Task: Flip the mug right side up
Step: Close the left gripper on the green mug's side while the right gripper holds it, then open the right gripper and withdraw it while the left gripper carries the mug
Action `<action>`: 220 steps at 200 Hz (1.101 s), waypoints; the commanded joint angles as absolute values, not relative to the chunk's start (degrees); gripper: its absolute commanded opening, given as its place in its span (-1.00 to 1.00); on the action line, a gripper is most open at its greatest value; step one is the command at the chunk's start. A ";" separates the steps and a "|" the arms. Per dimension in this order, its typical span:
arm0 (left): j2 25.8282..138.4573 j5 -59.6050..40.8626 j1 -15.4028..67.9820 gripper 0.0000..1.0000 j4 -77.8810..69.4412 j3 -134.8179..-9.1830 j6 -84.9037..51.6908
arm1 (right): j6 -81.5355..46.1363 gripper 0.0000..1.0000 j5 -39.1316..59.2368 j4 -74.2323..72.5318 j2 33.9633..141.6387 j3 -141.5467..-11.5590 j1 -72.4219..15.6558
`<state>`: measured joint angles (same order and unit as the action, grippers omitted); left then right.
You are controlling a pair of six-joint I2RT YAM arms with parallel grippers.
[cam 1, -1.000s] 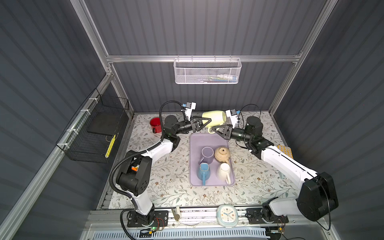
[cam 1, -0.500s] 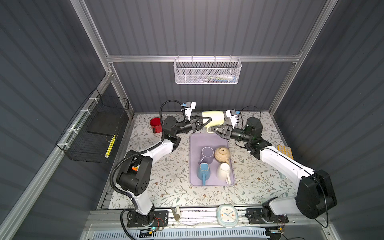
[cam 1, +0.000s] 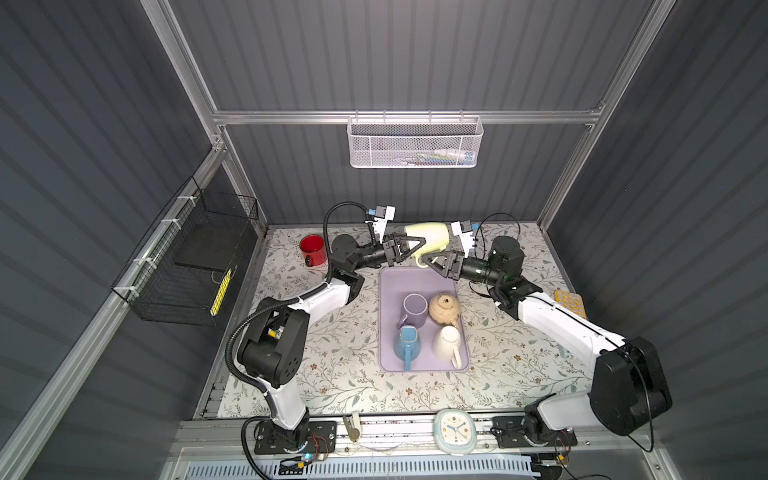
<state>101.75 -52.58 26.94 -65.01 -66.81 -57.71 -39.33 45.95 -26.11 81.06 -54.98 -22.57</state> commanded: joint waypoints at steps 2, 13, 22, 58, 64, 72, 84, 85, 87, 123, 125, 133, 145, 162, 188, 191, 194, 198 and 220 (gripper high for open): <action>101.02 -50.87 25.59 -0.99 -65.69 -66.35 -56.01 | -37.20 -0.05 46.76 -27.97 80.66 -54.85 -22.98; 100.40 -50.64 25.19 -0.99 -64.63 -66.10 -55.40 | -37.01 -0.04 46.58 -27.60 80.77 -54.71 -22.92; 100.04 -50.53 24.92 -0.99 -64.19 -65.93 -54.96 | -36.98 -0.03 46.49 -27.64 80.90 -54.58 -22.87; 98.78 -50.27 24.02 -1.00 -63.51 -65.54 -54.64 | -36.66 0.03 46.15 -27.83 81.34 -54.23 -22.94; 98.57 -50.27 23.92 -1.00 -63.18 -65.59 -54.37 | -36.50 0.04 45.98 -27.83 81.37 -54.15 -22.90; 98.37 -50.27 23.76 -1.00 -62.65 -65.59 -54.11 | -36.36 0.05 45.82 -27.79 81.39 -54.10 -22.94; 97.89 -50.20 23.48 -1.00 -61.84 -65.65 -53.51 | -36.01 0.06 45.70 -27.40 81.48 -54.14 -22.94; 97.86 -50.19 23.43 -1.00 -61.72 -65.61 -53.43 | -35.98 0.06 45.66 -27.36 81.48 -54.14 -22.94; 97.79 -50.16 23.39 -1.00 -61.53 -65.60 -53.33 | -35.89 0.06 45.63 -27.28 81.48 -54.14 -22.94; 95.45 -49.83 22.46 -1.00 -54.08 -66.17 -48.73 | -34.48 0.07 44.91 -25.17 81.50 -54.06 -22.83; 95.32 -49.81 22.42 -1.00 -53.53 -66.29 -48.28 | -34.42 0.07 44.85 -25.08 81.52 -54.05 -22.85; 94.70 -49.58 22.26 -1.00 -51.22 -66.48 -46.85 | -34.13 0.08 44.67 -24.67 81.44 -54.05 -22.78; 93.76 -48.94 22.15 -1.00 -45.58 -67.36 -43.56 | -33.63 0.08 44.47 -23.93 81.40 -54.05 -22.76; 92.24 -47.09 22.06 -1.00 -35.54 -69.07 -37.60 | -33.20 0.09 44.21 -23.14 81.51 -54.14 -22.63; 90.44 -43.45 21.98 -1.00 -18.65 -72.84 -27.31 | -32.38 0.09 43.95 -22.07 81.47 -54.23 -22.44; 90.25 -42.93 21.97 -1.00 -16.70 -73.41 -26.28 | -32.32 0.09 43.95 -21.94 81.51 -54.23 -22.42; 90.03 -42.39 21.97 -1.00 -14.85 -74.02 -25.00 | -32.24 0.09 43.88 -21.80 81.49 -54.23 -22.39; 89.88 -41.62 21.97 -1.00 -12.56 -74.64 -23.60 | -32.18 0.09 43.86 -21.75 81.50 -54.23 -22.41; 89.01 -37.57 21.84 -1.00 -2.32 -78.14 -17.13 | -31.96 0.10 43.90 -21.62 81.69 -54.23 -22.23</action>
